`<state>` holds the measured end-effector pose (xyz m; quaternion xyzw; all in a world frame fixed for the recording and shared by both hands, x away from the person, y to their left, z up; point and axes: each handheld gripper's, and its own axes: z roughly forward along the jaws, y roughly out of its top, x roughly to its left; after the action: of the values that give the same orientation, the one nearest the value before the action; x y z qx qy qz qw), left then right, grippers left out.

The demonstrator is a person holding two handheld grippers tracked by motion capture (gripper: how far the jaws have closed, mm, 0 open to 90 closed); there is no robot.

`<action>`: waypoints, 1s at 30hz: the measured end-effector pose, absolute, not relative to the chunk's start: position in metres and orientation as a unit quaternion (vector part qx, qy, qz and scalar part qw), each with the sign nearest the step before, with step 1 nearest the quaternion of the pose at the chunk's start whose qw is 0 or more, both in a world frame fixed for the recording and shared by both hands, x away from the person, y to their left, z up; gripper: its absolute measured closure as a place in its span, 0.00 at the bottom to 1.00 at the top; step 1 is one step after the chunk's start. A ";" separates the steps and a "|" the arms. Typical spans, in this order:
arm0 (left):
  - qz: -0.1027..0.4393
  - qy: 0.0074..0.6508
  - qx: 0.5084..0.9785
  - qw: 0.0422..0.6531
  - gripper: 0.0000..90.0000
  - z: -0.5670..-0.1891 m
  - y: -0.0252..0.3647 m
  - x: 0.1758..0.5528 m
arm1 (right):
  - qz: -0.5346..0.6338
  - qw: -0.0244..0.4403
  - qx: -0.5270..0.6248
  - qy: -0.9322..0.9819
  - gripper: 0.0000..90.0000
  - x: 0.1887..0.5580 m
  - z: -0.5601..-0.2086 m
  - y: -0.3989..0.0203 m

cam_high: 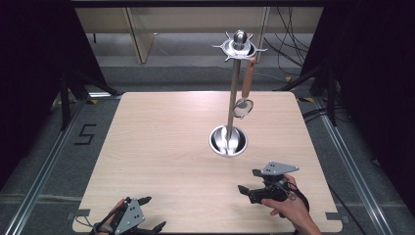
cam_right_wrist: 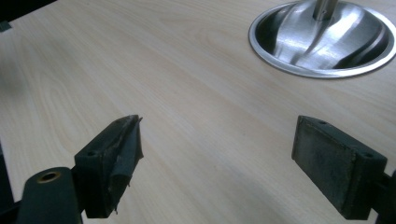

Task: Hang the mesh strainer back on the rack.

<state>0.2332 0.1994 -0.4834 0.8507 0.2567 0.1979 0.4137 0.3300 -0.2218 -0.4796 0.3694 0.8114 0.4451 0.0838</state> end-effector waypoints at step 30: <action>0.201 0.254 0.856 0.402 0.17 -0.484 0.200 0.234 | 0.421 0.125 0.354 0.826 0.18 0.311 -0.485 -0.230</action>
<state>0.2337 0.1997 -0.4839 0.8562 0.2540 0.2014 0.4022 0.3105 -0.2302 -0.4850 0.3542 0.8255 0.4212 0.1249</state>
